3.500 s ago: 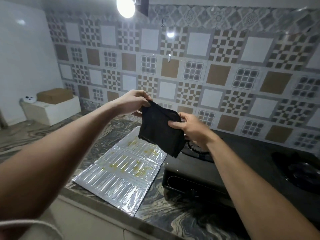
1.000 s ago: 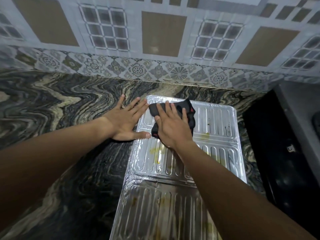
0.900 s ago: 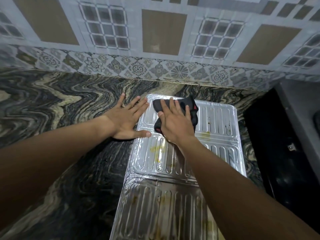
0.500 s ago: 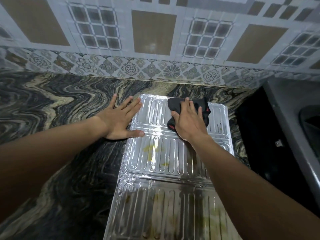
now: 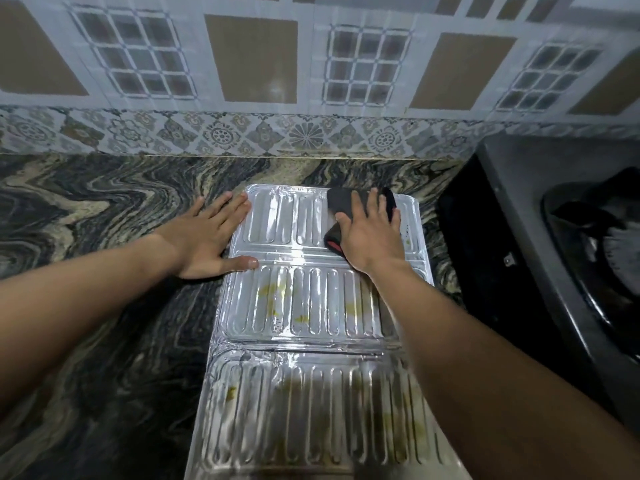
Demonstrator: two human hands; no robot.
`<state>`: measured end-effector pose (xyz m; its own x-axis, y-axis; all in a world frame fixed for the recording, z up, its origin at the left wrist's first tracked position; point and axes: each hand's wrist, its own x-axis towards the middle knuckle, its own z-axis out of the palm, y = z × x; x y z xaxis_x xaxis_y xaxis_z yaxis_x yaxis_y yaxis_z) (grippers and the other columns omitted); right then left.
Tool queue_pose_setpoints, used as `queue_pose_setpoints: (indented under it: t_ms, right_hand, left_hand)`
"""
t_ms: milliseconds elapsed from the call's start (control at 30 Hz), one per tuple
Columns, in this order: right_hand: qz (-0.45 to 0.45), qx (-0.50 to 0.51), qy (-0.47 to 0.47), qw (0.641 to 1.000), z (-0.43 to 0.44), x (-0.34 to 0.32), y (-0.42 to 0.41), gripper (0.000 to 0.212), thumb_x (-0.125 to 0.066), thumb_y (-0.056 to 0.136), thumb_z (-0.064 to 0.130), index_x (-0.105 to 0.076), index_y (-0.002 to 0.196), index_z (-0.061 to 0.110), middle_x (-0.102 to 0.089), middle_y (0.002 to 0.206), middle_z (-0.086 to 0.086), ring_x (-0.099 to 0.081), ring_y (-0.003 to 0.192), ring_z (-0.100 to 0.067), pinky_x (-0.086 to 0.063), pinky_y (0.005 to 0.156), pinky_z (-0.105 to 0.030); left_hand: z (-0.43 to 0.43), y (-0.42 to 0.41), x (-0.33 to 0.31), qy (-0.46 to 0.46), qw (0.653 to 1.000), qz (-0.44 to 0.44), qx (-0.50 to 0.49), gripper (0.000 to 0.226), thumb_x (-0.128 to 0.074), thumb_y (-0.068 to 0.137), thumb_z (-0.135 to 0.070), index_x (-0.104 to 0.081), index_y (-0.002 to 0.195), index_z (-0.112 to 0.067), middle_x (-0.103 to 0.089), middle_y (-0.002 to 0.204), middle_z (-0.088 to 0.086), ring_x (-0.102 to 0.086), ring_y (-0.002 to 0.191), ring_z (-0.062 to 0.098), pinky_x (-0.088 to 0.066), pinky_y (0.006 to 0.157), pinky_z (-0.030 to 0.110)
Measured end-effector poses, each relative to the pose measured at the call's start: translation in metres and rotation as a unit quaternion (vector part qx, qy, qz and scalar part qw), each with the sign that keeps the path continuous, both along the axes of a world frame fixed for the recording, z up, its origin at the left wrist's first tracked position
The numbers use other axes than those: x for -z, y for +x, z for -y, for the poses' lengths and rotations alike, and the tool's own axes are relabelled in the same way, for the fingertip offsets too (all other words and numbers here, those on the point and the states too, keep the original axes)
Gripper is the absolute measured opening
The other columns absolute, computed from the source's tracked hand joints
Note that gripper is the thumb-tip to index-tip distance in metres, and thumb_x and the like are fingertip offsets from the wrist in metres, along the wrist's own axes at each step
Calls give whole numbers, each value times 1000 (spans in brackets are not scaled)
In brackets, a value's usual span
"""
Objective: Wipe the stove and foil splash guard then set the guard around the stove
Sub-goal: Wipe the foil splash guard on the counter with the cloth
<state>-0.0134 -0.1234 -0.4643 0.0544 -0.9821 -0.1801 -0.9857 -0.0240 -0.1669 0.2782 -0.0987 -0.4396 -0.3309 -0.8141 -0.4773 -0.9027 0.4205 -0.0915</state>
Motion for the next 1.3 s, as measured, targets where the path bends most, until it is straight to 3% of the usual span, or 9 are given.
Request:
queue_pose_setpoints:
  t_ms: [467, 700, 967, 1100, 1300]
  right_hand:
    - [-4, 87, -31, 996, -53, 10, -18, 57, -15, 104, 45, -12, 157, 23, -7, 165, -13, -1, 152, -27, 1, 120, -50]
    - [1, 83, -23, 996, -50, 7, -19, 58, -16, 104, 44, -12, 157, 21, -5, 165, -13, 1, 152, -26, 2, 120, -50]
    - [19, 105, -57, 993, -37, 4, 2, 56, -24, 105, 37, -21, 154, 9, 0, 165, -13, 0, 152, -28, 3, 119, -54]
    - [46, 3, -68, 997, -26, 1, 51, 51, -27, 105, 34, -26, 151, 11, -21, 162, -11, -8, 151, -29, -1, 120, -56]
    - [50, -188, -56, 979, -28, 2, 103, 50, -25, 106, 35, -27, 153, 20, -18, 164, -5, -9, 151, -28, -1, 120, -52]
  left_hand:
    - [1, 3, 1, 23, 998, -50, -24, 120, -7, 66, -98, 28, 152, -23, 34, 160, -5, 29, 148, 16, 11, 123, 47]
    - [5, 8, -14, 76, 996, -53, -13, 158, -49, 40, -104, 30, 151, -26, 37, 157, -5, 29, 147, 18, 9, 123, 50]
    - [10, 13, -7, 63, 997, -55, -6, 165, -52, 34, -104, 31, 151, -23, 36, 158, -5, 29, 148, 18, 7, 124, 49]
    - [10, 14, -4, 62, 996, -58, -9, 166, -51, 33, -105, 33, 150, -21, 38, 156, -4, 30, 147, 17, 10, 123, 48]
    - [9, 13, -8, 63, 996, -57, -11, 167, -57, 36, -101, 31, 151, -18, 37, 157, -3, 30, 147, 17, 14, 121, 45]
